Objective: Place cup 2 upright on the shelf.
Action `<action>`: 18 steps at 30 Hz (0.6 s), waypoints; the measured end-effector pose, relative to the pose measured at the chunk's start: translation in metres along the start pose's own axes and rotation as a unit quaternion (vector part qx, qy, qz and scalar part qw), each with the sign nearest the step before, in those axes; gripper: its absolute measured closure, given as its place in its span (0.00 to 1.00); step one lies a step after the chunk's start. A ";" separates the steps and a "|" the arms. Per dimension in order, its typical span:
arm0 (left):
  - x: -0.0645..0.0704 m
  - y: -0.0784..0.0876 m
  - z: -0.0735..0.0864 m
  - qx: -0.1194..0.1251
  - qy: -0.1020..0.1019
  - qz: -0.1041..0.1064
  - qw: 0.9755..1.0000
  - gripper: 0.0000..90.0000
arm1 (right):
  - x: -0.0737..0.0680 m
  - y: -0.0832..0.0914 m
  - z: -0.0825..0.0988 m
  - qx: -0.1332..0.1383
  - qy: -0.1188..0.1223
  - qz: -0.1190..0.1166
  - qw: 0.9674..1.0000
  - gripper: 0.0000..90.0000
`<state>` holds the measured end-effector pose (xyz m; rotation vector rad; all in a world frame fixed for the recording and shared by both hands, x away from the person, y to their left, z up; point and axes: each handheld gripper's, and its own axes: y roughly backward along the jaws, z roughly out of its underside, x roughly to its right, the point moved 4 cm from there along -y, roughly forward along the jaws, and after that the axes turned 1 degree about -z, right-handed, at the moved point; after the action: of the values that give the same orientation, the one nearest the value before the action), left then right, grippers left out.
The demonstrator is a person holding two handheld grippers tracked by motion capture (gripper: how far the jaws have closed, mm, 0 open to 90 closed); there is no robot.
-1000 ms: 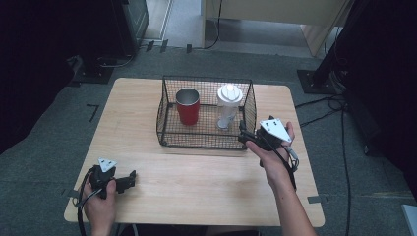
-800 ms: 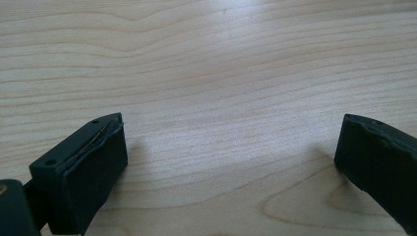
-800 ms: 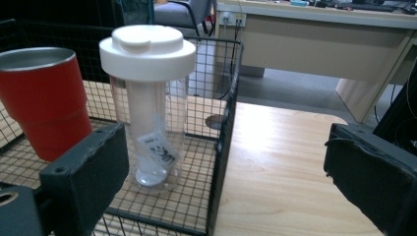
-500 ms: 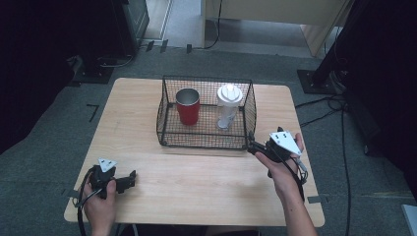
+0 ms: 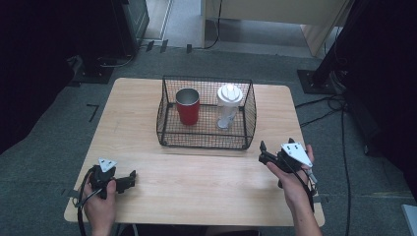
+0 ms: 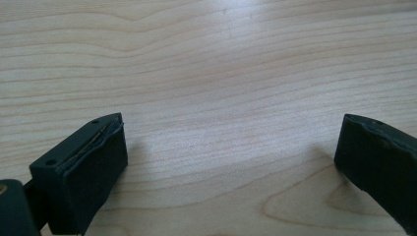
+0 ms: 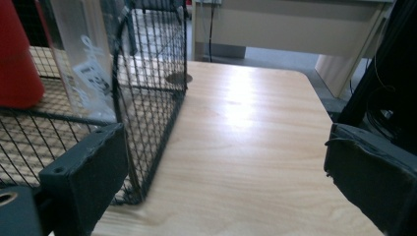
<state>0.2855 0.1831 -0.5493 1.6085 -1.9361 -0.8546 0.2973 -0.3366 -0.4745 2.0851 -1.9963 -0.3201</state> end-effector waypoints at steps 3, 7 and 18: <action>0.000 0.000 0.000 0.000 0.000 0.000 1.000 0.00 | 0.006 0.002 0.007 -0.005 -0.001 0.006 1.000 0.04; 0.000 0.000 0.000 0.000 0.000 0.000 1.000 0.00 | 0.014 0.005 0.014 -0.010 -0.004 0.010 1.000 0.04; 0.000 0.000 0.000 -0.001 -0.001 0.000 1.000 0.00 | 0.036 0.017 0.034 -0.029 -0.006 0.016 0.999 0.01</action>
<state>0.2854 0.1833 -0.5492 1.6076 -1.9365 -0.8576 0.2723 -0.3742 -0.5017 2.0185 -2.0019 -0.3811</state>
